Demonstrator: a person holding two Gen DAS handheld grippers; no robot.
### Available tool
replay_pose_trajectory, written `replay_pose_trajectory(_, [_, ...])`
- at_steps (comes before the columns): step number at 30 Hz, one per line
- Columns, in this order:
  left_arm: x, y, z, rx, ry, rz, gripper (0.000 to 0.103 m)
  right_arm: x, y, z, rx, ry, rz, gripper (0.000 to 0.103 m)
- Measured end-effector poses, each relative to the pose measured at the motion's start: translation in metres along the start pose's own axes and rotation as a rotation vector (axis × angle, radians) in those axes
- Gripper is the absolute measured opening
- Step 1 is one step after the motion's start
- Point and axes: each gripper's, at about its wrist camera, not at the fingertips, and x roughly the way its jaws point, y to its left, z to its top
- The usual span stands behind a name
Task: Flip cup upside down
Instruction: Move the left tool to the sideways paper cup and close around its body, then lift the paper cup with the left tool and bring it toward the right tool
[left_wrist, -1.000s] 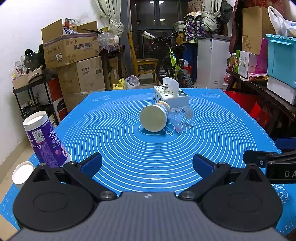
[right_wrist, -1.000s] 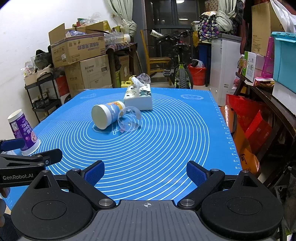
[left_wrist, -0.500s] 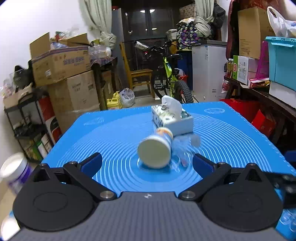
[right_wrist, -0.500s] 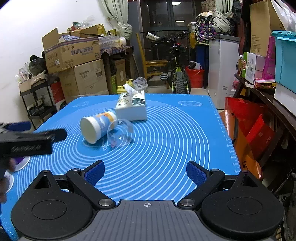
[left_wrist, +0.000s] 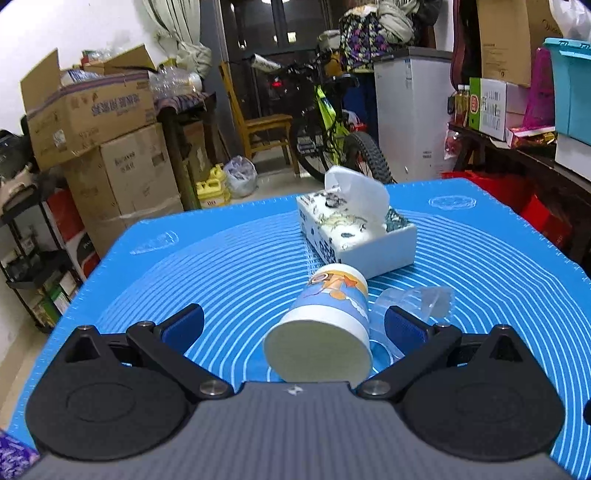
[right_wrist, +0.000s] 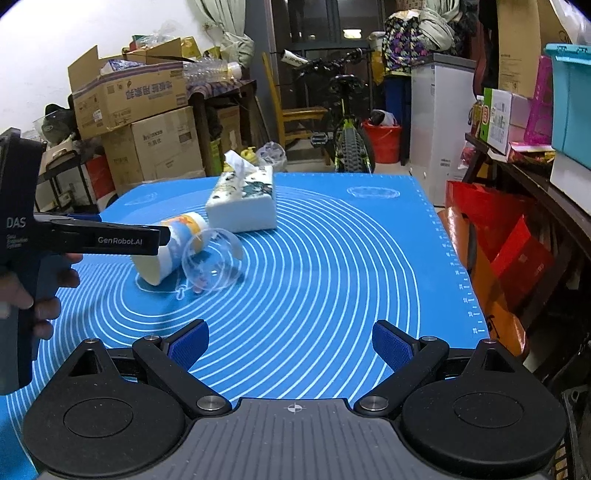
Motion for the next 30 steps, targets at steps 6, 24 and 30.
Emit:
replay_pose_trajectory(6, [0.012,0.004,0.001,-0.005,0.033,-0.006,0.102,0.005,-0.004,-0.002,0.007,0.005,-0.006,0.095])
replay_pose_trajectory(24, [-0.007,0.01,0.002,-0.079,0.062,-0.064,0.071,-0.003,-0.004,-0.002,0.01,-0.007,0.0,0.095])
replay_pose_trajectory(30, [-0.051,0.002,-0.018,-0.076,0.06,-0.062,0.071,-0.014,-0.005,-0.004,0.023,-0.011,0.01,0.095])
